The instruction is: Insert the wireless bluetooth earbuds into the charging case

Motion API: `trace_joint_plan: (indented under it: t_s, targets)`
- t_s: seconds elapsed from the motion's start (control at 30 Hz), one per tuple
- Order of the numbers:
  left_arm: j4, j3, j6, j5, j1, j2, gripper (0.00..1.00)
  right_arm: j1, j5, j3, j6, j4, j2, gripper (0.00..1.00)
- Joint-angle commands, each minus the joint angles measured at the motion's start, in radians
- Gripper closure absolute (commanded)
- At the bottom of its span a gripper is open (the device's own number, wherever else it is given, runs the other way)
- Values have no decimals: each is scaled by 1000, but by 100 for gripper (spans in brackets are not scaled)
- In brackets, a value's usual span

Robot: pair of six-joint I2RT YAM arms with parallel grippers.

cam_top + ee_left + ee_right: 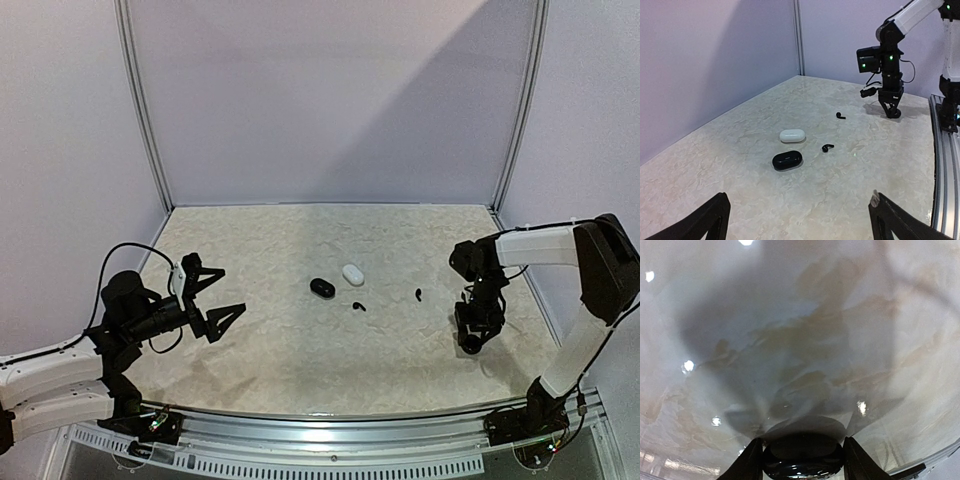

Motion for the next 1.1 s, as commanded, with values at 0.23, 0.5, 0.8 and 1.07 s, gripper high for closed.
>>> trace_joint_plan:
  t_s: [0.23, 0.5, 0.8, 1.07]
  targets:
    - [-2, -15, 11, 6, -12, -8, 1, -7, -82, 22, -22, 47, -33, 67]
    - [38, 14, -59, -106, -12, -15, 1, 145, -18, 256, -81, 261, -167, 71]
    - [10, 123, 51, -240, -12, -21, 8, 382, -57, 640, -59, 688, -32, 75]
    - [53, 305, 84, -150, -36, 112, 19, 556, -190, 842, -92, 1021, 137, 74]
